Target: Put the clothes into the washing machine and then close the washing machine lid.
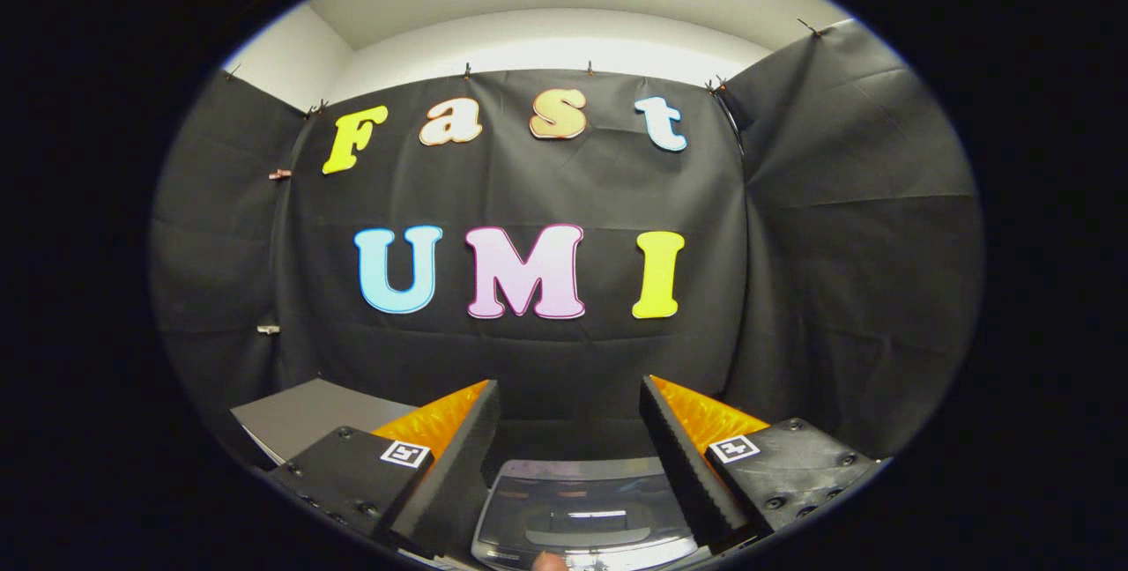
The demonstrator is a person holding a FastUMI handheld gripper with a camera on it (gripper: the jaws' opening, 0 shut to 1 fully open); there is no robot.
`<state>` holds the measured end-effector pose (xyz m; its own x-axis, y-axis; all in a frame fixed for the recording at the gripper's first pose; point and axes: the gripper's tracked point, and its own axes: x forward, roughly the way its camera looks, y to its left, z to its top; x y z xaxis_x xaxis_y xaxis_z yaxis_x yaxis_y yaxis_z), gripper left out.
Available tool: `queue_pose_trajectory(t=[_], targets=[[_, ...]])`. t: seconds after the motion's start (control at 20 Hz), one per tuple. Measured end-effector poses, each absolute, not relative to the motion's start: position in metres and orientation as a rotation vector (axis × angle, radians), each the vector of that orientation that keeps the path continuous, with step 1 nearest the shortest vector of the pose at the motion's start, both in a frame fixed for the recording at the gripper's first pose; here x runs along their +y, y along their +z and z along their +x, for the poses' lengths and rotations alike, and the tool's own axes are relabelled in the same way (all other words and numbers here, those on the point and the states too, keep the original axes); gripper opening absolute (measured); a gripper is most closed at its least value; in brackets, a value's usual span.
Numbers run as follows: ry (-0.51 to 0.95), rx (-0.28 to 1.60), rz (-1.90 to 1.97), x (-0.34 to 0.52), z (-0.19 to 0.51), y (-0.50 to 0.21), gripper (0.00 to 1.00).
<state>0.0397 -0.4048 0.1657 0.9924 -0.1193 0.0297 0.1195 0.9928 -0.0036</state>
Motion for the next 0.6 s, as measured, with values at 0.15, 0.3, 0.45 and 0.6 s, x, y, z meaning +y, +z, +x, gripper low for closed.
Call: queue_pose_trajectory(t=[0.15,0.3,0.45,0.6], targets=[[-0.114,-0.047,-0.002,-0.4008,0.0385,0.1714,0.99],[-0.121,-0.050,-0.001,-0.4012,0.0382,0.1724,0.99],[-0.134,-0.047,0.008,-0.4044,0.0400,0.1707,0.99],[-0.140,-0.044,0.022,-0.4059,0.0406,0.1687,0.99]])
